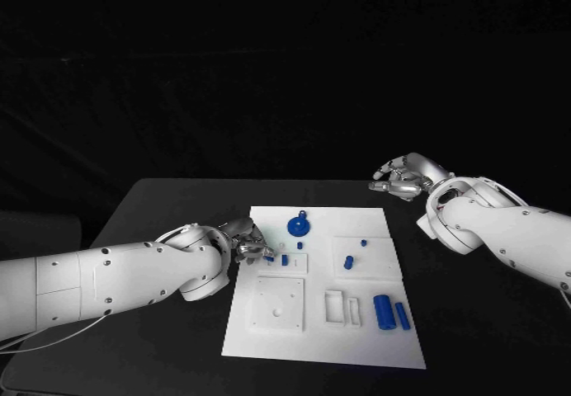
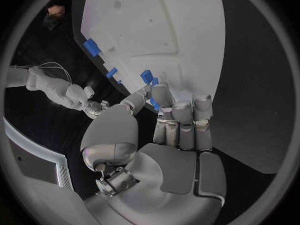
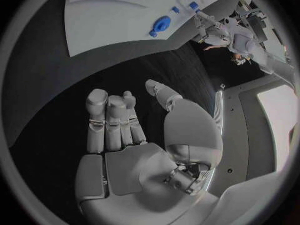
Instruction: Assemble the parts on the task board
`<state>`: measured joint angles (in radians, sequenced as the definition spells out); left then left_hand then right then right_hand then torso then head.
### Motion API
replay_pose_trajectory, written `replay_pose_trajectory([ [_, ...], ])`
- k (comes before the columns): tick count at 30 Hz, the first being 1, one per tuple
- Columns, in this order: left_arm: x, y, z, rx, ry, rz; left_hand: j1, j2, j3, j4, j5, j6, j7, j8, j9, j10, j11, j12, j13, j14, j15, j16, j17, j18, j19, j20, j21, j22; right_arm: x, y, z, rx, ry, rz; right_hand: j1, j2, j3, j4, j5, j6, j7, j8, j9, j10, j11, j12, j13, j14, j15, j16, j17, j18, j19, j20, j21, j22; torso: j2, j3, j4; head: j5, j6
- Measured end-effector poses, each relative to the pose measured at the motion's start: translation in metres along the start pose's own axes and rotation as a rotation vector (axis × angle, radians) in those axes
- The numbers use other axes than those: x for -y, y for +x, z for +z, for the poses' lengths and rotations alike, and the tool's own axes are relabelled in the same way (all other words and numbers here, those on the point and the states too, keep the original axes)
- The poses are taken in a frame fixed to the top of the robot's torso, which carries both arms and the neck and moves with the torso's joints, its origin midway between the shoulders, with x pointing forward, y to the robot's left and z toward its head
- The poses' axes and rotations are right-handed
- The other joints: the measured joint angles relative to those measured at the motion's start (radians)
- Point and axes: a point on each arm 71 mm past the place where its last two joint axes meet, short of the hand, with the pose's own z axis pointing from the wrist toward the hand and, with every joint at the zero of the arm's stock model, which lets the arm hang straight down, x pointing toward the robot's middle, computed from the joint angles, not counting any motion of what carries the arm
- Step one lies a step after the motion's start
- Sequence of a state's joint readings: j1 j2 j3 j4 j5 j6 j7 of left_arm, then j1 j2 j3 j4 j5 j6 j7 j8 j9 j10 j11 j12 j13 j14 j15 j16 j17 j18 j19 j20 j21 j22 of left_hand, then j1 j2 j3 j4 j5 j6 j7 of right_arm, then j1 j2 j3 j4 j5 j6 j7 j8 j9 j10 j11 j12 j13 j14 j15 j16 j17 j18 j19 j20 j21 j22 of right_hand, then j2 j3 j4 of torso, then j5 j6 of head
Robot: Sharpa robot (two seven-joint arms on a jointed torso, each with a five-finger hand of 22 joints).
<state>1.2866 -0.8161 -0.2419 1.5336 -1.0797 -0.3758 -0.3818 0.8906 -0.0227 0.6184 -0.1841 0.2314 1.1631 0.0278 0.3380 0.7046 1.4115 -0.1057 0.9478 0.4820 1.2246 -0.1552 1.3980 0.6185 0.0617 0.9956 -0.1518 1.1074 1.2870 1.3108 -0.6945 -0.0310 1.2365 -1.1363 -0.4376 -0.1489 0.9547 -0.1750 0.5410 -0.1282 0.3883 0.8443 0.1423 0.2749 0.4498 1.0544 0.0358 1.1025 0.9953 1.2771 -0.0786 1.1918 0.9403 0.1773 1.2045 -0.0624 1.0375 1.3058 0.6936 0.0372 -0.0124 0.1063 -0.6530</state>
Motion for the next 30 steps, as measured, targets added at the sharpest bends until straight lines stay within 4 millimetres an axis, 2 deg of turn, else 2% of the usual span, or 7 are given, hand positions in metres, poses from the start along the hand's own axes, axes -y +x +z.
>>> replay_pose_trajectory([
  [7, -0.0020, -0.0004, 0.0014, -0.003, -0.005, 0.018, 0.000, -0.008, 0.002, 0.003, 0.001, 0.000, 0.000, 0.008, 0.005, 0.000, 0.000, 0.005, 0.003, 0.001, 0.001, 0.008, 0.002, 0.000, 0.000, 0.000, 0.000, 0.001, -0.0001, 0.0001, 0.0000, -0.001, 0.000, 0.000, 0.000, 0.000, 0.000, 0.000, 0.000, 0.001, -0.001, 0.000, 0.000, 0.000, 0.000, 0.000, 0.000, 0.000, 0.000, 0.000, 0.000, 0.000, 0.003, 0.000, 0.000, 0.000, 0.000, 0.0001, 0.0000, 0.000, 0.000],
  [10, -0.0029, -0.0005, 0.0023, -0.005, -0.008, 0.028, -0.005, -0.013, 0.002, 0.003, 0.002, 0.000, 0.000, 0.023, 0.005, 0.000, 0.000, 0.012, 0.005, 0.002, 0.002, 0.009, 0.003, 0.000, 0.000, 0.000, 0.000, 0.001, 0.0000, 0.0001, 0.0000, -0.001, 0.000, 0.000, 0.000, 0.000, 0.000, 0.000, 0.000, 0.001, -0.001, 0.000, 0.000, 0.000, 0.000, 0.000, 0.000, 0.000, 0.000, 0.000, 0.000, 0.000, 0.003, 0.000, 0.000, 0.000, 0.000, 0.0001, 0.0000, 0.000, -0.001],
  [23, -0.0046, 0.0011, 0.0039, -0.016, -0.017, 0.067, -0.006, -0.014, 0.002, 0.003, 0.002, 0.001, 0.000, 0.031, 0.005, -0.002, -0.002, 0.040, 0.017, 0.002, 0.002, 0.036, 0.012, 0.000, 0.004, -0.004, 0.011, 0.006, 0.0007, 0.0001, -0.0001, -0.001, 0.001, 0.000, 0.000, 0.000, 0.000, 0.000, 0.000, 0.001, -0.004, 0.000, 0.000, 0.000, 0.000, 0.000, -0.001, 0.000, 0.000, 0.000, 0.000, 0.000, 0.003, 0.000, 0.000, 0.001, 0.000, 0.0001, -0.0002, 0.000, -0.004],
  [25, -0.0044, 0.0014, 0.0040, -0.018, -0.017, 0.072, -0.006, -0.014, 0.002, 0.003, 0.002, 0.001, -0.001, 0.031, 0.005, -0.002, -0.002, 0.043, 0.018, 0.002, 0.001, 0.039, 0.012, 0.008, 0.004, -0.004, 0.011, 0.007, 0.0008, 0.0003, -0.0001, -0.001, 0.002, 0.000, 0.000, 0.000, 0.000, 0.000, 0.000, 0.000, -0.003, 0.000, 0.000, 0.000, 0.000, 0.000, -0.001, -0.001, 0.000, 0.000, 0.000, 0.000, 0.003, 0.000, 0.000, 0.001, 0.000, 0.0001, -0.0002, 0.000, -0.005],
  [30, -0.0037, 0.0017, 0.0042, -0.019, -0.017, 0.080, -0.006, -0.014, 0.001, 0.004, 0.001, 0.001, -0.001, 0.031, 0.005, -0.002, -0.001, 0.046, 0.021, 0.001, -0.003, 0.043, 0.013, 0.013, 0.004, -0.004, 0.011, 0.008, 0.0008, 0.0008, -0.0002, -0.002, 0.002, 0.000, 0.000, 0.000, 0.000, 0.000, 0.000, -0.002, -0.002, 0.000, 0.000, 0.000, 0.000, 0.000, -0.001, -0.001, 0.001, 0.000, 0.000, 0.000, 0.003, 0.000, 0.000, 0.001, 0.000, 0.0002, -0.0002, 0.000, -0.005],
])
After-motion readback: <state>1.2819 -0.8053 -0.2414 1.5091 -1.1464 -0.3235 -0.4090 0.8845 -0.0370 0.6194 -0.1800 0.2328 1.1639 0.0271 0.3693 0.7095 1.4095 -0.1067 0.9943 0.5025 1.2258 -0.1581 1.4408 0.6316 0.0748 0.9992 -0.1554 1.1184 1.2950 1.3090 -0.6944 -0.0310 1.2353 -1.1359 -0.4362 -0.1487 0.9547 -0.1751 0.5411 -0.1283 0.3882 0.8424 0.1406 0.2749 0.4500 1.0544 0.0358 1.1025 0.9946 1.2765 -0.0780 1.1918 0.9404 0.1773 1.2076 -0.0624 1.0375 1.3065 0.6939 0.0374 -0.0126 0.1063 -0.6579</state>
